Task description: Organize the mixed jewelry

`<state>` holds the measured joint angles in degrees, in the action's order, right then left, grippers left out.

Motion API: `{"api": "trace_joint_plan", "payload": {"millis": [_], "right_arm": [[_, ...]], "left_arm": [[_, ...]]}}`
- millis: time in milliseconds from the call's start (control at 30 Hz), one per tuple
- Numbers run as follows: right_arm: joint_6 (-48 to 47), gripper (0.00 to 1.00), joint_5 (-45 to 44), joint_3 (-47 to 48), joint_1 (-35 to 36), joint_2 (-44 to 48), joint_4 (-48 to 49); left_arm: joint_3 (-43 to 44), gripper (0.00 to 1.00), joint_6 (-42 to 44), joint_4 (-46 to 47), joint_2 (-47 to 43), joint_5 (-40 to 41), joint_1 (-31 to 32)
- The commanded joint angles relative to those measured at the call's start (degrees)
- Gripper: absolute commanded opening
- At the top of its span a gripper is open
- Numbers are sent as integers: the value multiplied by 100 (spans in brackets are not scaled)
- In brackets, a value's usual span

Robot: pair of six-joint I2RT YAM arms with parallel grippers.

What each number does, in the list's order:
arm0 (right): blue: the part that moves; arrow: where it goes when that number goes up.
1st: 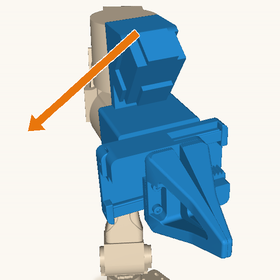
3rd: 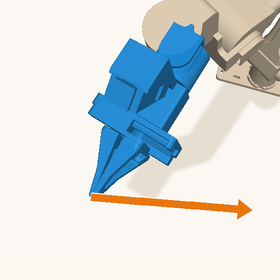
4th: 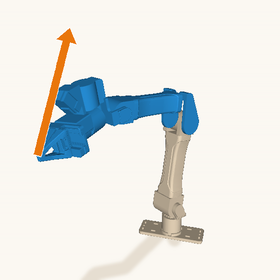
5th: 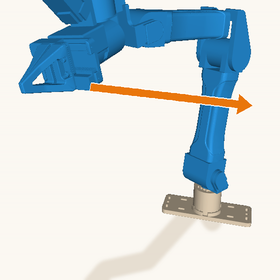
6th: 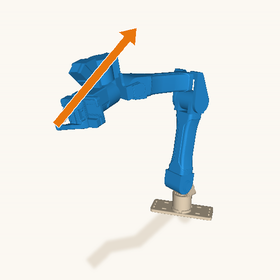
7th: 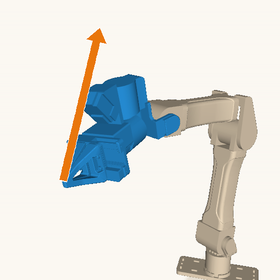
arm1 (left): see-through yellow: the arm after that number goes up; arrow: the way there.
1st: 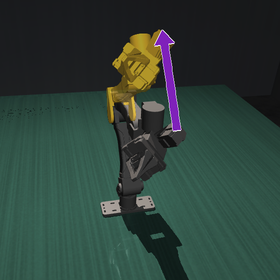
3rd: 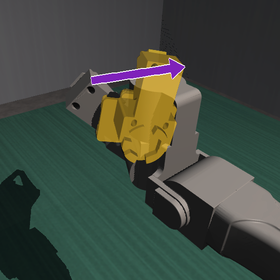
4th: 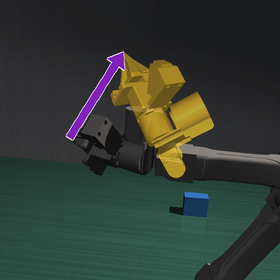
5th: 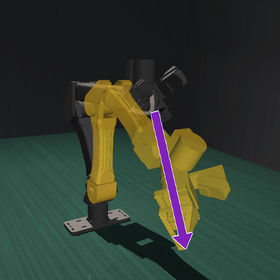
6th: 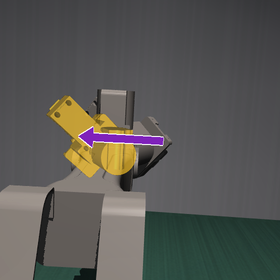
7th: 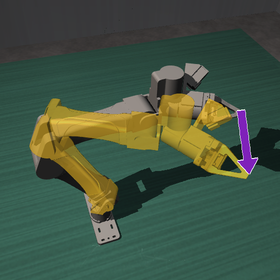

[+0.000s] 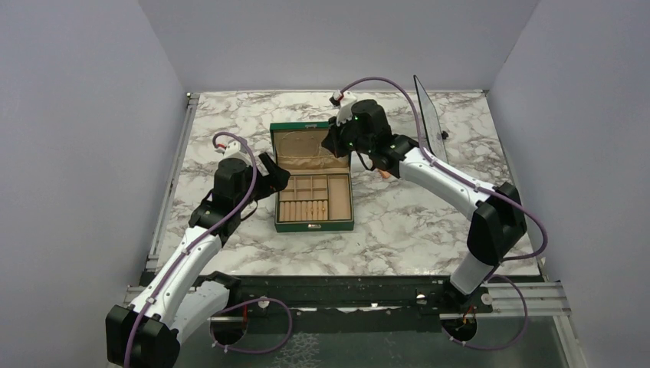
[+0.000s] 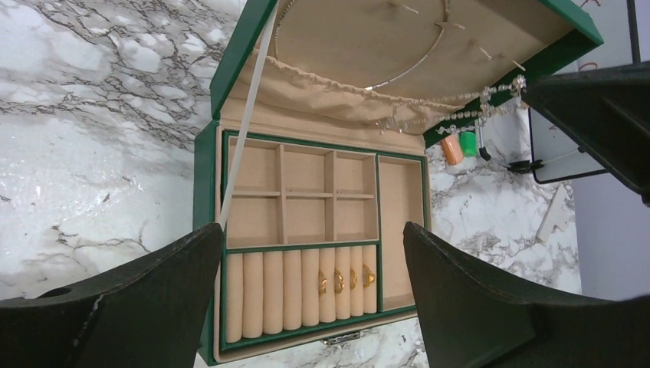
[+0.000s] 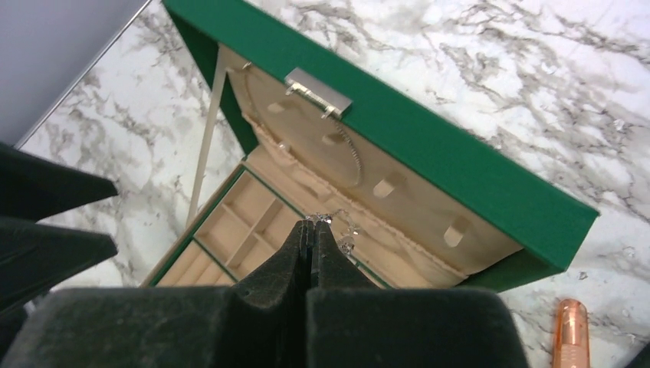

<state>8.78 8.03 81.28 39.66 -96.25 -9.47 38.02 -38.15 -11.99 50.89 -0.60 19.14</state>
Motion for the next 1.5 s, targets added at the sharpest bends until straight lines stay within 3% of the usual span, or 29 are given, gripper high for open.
{"api": "trace_joint_plan", "payload": {"millis": [0, 767, 1200, 1467], "right_arm": [[-139, 1, -621, 341, 41, -230, 556], [209, 1, -2114, 354, 121, -587, 903], [552, 1, -3256, 306, 130, -553, 579], [694, 1, -3397, 250, 130, -546, 390]], "left_arm": [[114, 88, 30, -39, -44, 184, -33], [84, 88, -34, 4, 122, 69, -33], [57, 88, -52, 4, 133, -84, -34], [56, 88, -61, 4, 125, -115, -33]]}}
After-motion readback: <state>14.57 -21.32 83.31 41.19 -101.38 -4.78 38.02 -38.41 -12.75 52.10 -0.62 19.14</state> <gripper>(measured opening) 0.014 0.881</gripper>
